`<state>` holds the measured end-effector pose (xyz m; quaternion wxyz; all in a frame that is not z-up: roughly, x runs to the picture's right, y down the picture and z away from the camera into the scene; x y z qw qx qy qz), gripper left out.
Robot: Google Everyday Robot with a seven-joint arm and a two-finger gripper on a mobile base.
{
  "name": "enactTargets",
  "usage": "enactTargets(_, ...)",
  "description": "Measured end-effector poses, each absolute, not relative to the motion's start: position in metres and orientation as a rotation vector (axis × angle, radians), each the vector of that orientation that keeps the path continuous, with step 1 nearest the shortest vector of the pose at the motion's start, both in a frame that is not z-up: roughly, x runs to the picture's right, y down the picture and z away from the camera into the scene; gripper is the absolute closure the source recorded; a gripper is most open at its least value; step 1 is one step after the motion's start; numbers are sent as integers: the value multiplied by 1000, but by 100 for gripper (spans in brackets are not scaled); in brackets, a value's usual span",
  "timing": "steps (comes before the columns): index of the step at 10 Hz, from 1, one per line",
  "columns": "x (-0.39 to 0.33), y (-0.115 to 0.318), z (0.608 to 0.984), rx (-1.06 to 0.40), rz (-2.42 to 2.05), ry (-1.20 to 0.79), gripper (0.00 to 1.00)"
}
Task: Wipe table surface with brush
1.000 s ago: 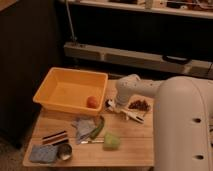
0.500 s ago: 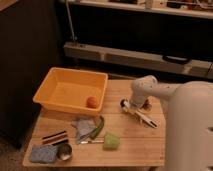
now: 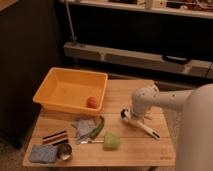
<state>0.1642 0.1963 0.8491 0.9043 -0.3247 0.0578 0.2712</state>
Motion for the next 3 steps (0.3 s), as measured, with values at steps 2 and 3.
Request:
enactTargets(2, 148, 221, 832, -697, 515, 115, 100)
enactTargets(3, 143, 229, 831, -706, 498, 115, 100)
